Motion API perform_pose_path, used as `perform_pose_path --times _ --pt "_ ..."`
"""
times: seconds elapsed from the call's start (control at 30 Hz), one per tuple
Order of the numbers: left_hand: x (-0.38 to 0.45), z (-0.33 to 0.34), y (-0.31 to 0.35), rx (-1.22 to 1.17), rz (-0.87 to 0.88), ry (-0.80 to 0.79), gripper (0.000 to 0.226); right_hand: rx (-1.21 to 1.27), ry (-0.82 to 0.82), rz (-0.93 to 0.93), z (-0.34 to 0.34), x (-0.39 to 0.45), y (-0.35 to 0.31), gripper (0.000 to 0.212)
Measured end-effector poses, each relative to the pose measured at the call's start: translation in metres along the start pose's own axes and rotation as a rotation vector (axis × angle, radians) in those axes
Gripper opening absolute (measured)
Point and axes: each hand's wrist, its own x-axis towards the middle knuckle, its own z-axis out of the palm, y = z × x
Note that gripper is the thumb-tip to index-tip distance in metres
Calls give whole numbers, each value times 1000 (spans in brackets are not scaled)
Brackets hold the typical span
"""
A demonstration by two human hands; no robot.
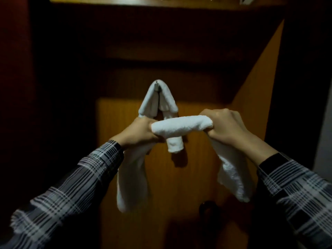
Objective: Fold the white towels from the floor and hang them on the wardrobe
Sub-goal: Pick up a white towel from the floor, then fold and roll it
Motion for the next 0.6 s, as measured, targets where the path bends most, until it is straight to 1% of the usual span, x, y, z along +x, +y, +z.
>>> perform_pose_path --times 0.13,0.2,0.23,0.3,0.33,0.4,0.47,0.53,0.6 --pt "44 -41 -8 220 38 236 14 -93 160 -77 1 51 5 34" --pt "64 -62 -9 315 60 388 31 -129 247 -109 0 80 5 39" --pt "74 -73 -9 346 83 464 36 -145 282 -125 -2 96 5 43" --pt "96 -92 -13 374 123 578 37 -173 328 -143 -6 127 6 49" --pt "107 -101 -15 382 133 610 38 -184 350 -143 -7 143 7 50" --pt "130 -112 -22 391 113 630 39 -198 357 -123 -4 172 9 50" --pt "153 -119 -29 421 64 623 36 -198 309 -77 6 196 10 49" --pt "174 -120 -42 443 -10 586 36 -178 256 -50 20 214 8 46" --pt "190 -115 -57 413 -87 527 37 -147 217 -24 38 226 8 44"
